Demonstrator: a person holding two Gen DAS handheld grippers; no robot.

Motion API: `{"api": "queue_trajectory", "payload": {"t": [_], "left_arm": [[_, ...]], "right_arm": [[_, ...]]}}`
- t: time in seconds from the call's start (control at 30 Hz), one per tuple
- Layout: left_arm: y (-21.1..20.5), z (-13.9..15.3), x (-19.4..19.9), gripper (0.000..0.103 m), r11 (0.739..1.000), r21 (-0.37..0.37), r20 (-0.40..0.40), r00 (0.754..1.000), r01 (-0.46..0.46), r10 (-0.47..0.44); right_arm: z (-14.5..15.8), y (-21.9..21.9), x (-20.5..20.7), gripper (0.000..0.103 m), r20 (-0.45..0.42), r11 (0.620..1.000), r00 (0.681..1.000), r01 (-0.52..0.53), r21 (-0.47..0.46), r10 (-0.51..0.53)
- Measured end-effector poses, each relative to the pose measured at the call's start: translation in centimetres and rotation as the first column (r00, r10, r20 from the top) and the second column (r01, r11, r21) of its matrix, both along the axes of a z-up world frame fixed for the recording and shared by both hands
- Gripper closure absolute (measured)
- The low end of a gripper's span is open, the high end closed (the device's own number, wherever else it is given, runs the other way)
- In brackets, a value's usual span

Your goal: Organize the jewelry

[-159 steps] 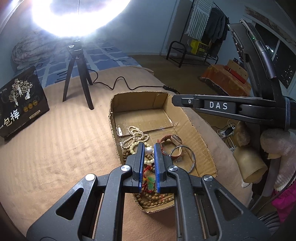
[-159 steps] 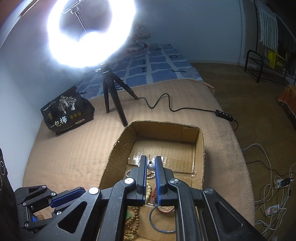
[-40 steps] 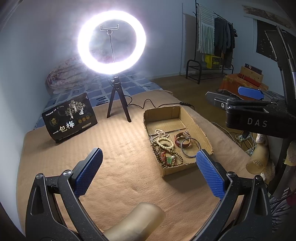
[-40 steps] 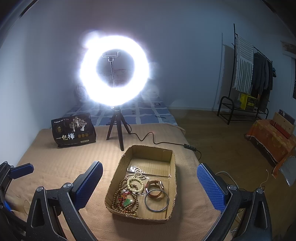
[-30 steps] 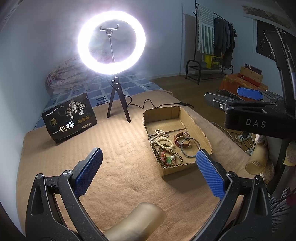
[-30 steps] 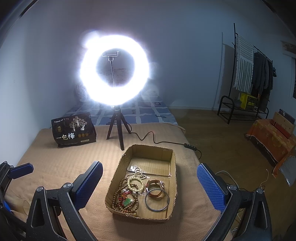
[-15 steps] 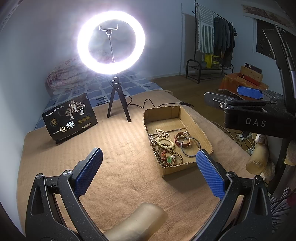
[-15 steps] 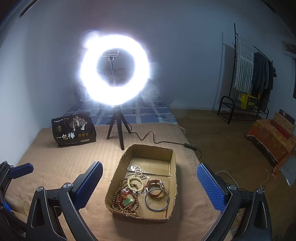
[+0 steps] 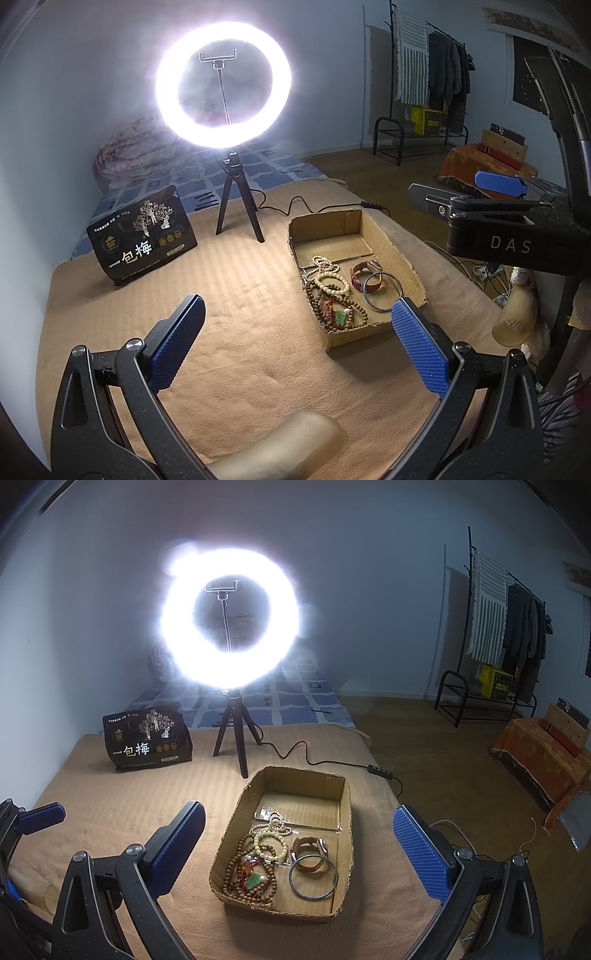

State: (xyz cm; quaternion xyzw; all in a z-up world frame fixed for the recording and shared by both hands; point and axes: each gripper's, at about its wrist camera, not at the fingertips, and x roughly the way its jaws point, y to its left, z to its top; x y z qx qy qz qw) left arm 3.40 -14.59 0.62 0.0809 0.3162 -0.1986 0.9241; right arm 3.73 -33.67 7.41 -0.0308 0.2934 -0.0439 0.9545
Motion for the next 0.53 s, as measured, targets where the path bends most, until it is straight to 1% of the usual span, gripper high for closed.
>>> {"api": "queue_trajectory", "payload": {"t": [0.33,0.53], "left_arm": [[-0.01,0.05,-0.07,0.0,1.0,0.003,0.003,1.0,0.0,0.0],[0.64,0.34,-0.17,0.0,1.0,0.008,0.029,1.0,-0.005,0.004]], "right_arm": [[-0.33,-0.03,-0.22,0.0,-0.007,1.0,1.0,-0.008,-0.006,0.008],[-0.4,0.12,-0.19,0.0,-0.009,1.0,1.0,-0.012,-0.011,0.012]]}}
